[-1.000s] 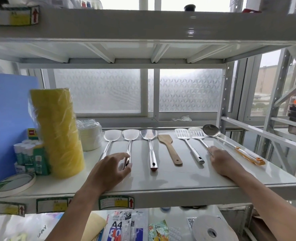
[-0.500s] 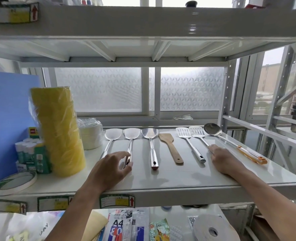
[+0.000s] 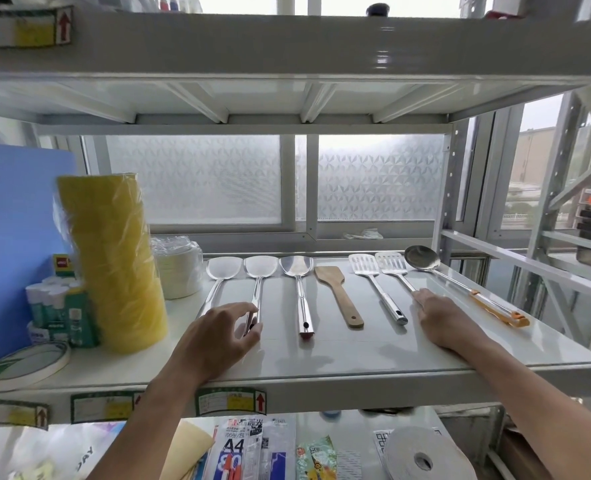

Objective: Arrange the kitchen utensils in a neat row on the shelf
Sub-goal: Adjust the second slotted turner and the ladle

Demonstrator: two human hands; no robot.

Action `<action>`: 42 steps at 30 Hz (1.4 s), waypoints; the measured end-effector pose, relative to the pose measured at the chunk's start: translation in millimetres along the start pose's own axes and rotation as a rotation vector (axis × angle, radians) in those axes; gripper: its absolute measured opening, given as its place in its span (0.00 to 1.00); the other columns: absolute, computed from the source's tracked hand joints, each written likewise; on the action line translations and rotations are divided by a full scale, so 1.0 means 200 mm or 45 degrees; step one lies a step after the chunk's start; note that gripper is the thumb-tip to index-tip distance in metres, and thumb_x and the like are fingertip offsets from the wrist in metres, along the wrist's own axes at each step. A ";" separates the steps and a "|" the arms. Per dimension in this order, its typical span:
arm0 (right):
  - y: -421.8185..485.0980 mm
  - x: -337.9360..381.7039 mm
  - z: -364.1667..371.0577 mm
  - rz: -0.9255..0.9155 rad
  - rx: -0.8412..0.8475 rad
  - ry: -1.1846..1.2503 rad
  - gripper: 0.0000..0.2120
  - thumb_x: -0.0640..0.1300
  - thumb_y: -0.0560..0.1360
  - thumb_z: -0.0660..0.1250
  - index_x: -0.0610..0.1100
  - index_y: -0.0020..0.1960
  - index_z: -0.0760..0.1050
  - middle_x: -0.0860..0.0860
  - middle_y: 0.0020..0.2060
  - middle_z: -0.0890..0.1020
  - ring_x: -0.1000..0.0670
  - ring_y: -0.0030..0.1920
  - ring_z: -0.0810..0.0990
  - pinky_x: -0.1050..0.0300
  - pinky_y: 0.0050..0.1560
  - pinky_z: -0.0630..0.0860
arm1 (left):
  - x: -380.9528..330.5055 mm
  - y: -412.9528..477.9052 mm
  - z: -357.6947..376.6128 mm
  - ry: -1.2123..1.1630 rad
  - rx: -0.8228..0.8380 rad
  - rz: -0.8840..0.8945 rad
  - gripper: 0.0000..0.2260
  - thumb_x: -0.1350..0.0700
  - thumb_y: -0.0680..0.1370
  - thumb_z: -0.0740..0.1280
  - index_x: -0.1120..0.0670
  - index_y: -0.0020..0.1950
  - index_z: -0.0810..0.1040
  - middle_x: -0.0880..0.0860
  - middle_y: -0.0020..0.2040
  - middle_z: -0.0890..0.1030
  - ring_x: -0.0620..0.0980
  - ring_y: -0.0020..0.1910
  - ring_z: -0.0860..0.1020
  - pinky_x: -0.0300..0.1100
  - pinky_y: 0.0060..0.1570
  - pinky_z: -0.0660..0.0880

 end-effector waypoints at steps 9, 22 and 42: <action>-0.01 0.01 -0.01 0.004 0.015 -0.034 0.18 0.38 0.84 0.53 0.36 0.71 0.71 0.40 0.72 0.73 0.38 0.72 0.70 0.47 0.70 0.66 | -0.01 0.00 0.00 -0.012 0.012 -0.009 0.15 0.44 0.78 0.67 0.47 0.63 0.80 0.46 0.60 0.84 0.49 0.55 0.82 0.49 0.53 0.81; 0.00 -0.01 0.00 -0.021 -0.004 0.036 0.16 0.42 0.84 0.56 0.39 0.68 0.73 0.40 0.64 0.78 0.38 0.65 0.75 0.48 0.63 0.70 | -0.01 0.00 0.00 0.013 0.007 -0.020 0.15 0.45 0.78 0.67 0.46 0.63 0.80 0.45 0.60 0.83 0.49 0.52 0.83 0.46 0.52 0.79; 0.04 -0.50 -0.27 0.160 -0.100 -0.117 0.23 0.39 0.80 0.63 0.49 0.73 0.74 0.35 0.53 0.84 0.42 0.45 0.80 0.53 0.46 0.71 | 0.01 0.01 0.01 0.005 0.004 -0.009 0.16 0.44 0.78 0.67 0.46 0.65 0.79 0.45 0.62 0.82 0.49 0.55 0.82 0.48 0.54 0.80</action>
Point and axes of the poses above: each hand's wrist, its own y-axis towards the middle knuckle, its own z-axis out of the palm, x = y × z, the point moved 1 cm from there along y, towards the middle knuckle
